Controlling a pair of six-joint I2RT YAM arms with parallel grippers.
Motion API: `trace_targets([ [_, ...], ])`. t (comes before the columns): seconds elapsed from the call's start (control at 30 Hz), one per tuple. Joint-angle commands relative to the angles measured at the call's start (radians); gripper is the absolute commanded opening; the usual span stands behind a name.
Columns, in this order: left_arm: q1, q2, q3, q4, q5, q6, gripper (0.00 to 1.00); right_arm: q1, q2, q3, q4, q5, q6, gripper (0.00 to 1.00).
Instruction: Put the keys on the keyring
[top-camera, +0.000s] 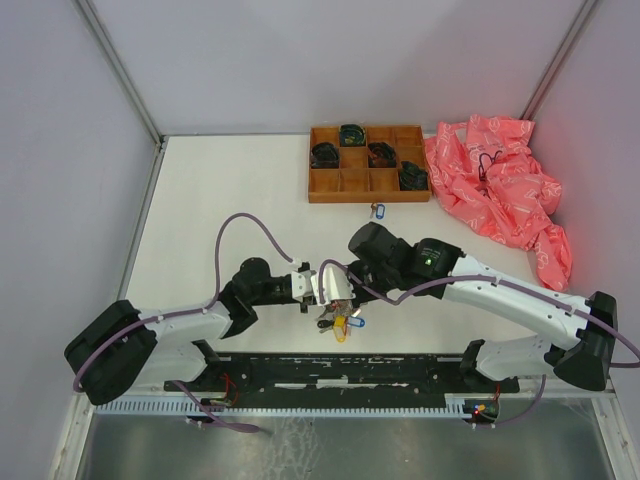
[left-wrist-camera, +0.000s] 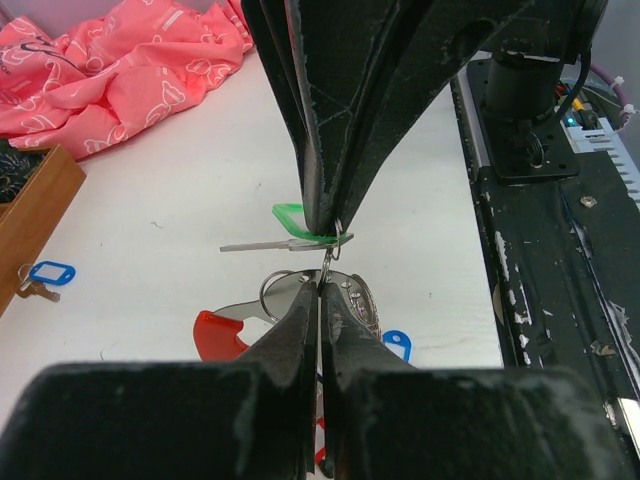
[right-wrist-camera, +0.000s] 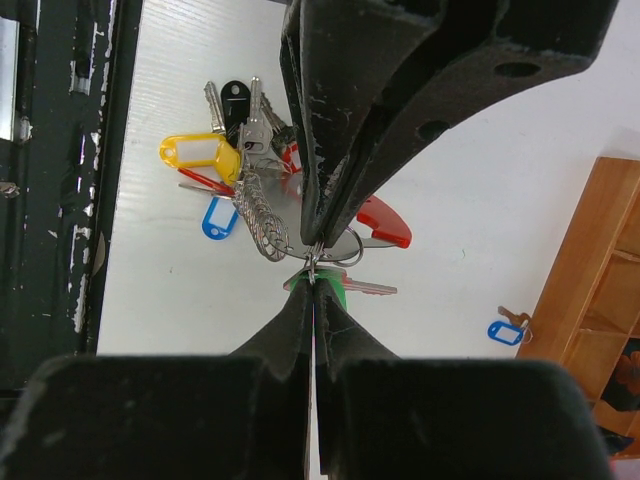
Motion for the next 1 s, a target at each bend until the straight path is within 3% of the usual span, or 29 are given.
trace_targets([
  [0.0,-0.006,-0.014,0.030,0.039,0.016,0.019,0.03,0.008,-0.009,0.028,0.018,0.003,0.013,0.01],
  [0.27,-0.006,-0.038,-0.038,0.201,-0.135,-0.105,0.03,0.006,-0.042,-0.044,0.073,0.062,0.031,0.01],
  [0.5,-0.006,-0.044,-0.079,0.319,-0.184,-0.218,0.03,0.007,-0.066,-0.101,0.144,0.071,0.061,0.01],
  [0.97,-0.007,-0.013,-0.108,0.389,-0.280,-0.269,0.03,0.007,-0.074,-0.129,0.215,0.034,0.090,0.01],
])
